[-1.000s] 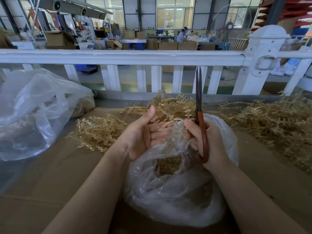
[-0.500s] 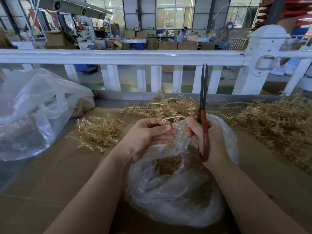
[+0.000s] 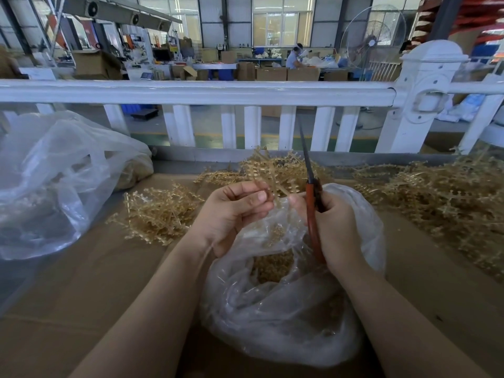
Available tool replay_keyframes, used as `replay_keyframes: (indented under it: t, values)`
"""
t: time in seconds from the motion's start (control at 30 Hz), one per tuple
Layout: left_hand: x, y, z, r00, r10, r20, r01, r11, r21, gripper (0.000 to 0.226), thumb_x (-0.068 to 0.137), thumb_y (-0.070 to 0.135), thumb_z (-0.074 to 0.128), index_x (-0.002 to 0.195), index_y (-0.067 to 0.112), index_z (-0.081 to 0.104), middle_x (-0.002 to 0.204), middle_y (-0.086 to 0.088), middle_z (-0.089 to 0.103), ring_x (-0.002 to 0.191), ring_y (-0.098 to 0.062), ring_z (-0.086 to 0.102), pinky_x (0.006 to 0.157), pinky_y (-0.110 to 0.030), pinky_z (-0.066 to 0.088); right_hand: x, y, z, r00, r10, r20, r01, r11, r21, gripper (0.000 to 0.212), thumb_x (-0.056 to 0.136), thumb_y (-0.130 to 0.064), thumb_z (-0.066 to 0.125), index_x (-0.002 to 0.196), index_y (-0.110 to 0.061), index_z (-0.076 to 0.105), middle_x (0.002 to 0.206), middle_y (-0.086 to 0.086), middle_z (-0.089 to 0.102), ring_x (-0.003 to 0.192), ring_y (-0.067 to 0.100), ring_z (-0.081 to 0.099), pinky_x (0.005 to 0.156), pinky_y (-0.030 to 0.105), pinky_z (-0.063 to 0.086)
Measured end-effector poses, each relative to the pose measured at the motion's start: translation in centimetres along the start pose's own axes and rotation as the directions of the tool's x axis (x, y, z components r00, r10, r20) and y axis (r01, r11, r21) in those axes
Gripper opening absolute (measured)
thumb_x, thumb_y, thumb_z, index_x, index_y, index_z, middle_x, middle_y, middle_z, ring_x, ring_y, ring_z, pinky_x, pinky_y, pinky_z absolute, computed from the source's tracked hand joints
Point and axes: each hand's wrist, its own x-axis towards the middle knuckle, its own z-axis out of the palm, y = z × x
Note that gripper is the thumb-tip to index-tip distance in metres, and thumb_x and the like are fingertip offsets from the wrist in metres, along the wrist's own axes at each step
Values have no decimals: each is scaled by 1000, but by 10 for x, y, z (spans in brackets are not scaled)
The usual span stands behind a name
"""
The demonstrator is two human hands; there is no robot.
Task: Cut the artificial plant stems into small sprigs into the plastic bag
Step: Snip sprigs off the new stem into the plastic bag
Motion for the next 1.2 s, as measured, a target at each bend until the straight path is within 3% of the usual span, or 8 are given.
replay_keyframes:
  t: [0.17, 0.27, 0.37, 0.47, 0.6, 0.77, 0.97, 1.2]
  values:
    - [3, 0, -1, 986, 94, -141, -102, 993, -53, 26, 69, 3, 72, 94, 4, 71, 82, -7, 75, 74, -14, 73, 72, -23, 60, -3, 1, 1, 991, -134, 18, 135, 981, -137, 35, 72, -66, 71, 87, -35, 64, 80, -31, 66, 79, -9, 62, 64, 8, 44]
    - [3, 1, -2, 972, 173, -159, -177, 984, -15, 21, 70, 3, 71, 90, 6, 70, 76, -4, 74, 73, -14, 72, 74, -24, 60, -4, 7, 2, 975, -194, 112, 216, 945, -244, 47, 66, -79, 68, 86, -38, 59, 82, -27, 66, 80, -9, 61, 62, 11, 43]
    - [4, 0, -2, 959, 231, -162, -225, 973, 54, 17, 77, -1, 68, 93, 3, 69, 75, -3, 73, 72, -13, 71, 76, -23, 59, -4, 11, 5, 962, -208, 179, 265, 876, -404, 77, 54, -102, 44, 91, -35, 57, 79, -17, 64, 77, -3, 60, 61, 18, 43]
    - [5, -1, -2, 947, 275, -167, -261, 960, 98, 14, 87, -10, 61, 96, 0, 67, 76, -5, 72, 74, -15, 69, 74, -22, 58, -2, 13, 4, 956, -234, 179, 293, 823, -487, 80, 56, -103, 36, 91, -34, 54, 81, -17, 62, 76, -1, 59, 63, 21, 46]
    - [3, -2, 0, 936, 323, -137, -296, 937, 182, 21, 88, -14, 58, 86, 5, 66, 70, -1, 69, 72, -14, 67, 75, -23, 57, -2, 15, 4, 948, -266, 172, 316, 755, -574, 66, 65, -91, 47, 94, -33, 56, 83, -22, 58, 76, -2, 54, 61, 17, 41]
    - [3, -3, 1, 924, 358, -133, -321, 917, 238, 21, 86, -16, 59, 87, 2, 67, 85, -17, 69, 81, -25, 65, 75, -26, 57, -3, 12, 4, 946, -275, 173, 323, 732, -600, 69, 66, -90, 47, 97, -30, 58, 87, -18, 62, 79, 4, 58, 66, 25, 51]
    - [3, -2, 1, 925, 364, -113, -336, 919, 206, 15, 86, -15, 60, 95, -3, 63, 72, -5, 69, 70, -15, 66, 71, -24, 57, -3, 12, 4, 948, -263, 178, 317, 751, -579, 75, 65, -90, 47, 108, -30, 64, 92, -17, 67, 86, 6, 64, 75, 27, 55]
    - [4, -1, 0, 926, 366, -95, -343, 918, 198, 13, 86, -13, 60, 96, -4, 63, 70, -1, 68, 70, -14, 65, 73, -24, 56, -4, 11, 5, 948, -269, 170, 317, 765, -561, 88, 60, -99, 34, 104, -29, 66, 88, -15, 69, 79, 3, 62, 67, 16, 46]
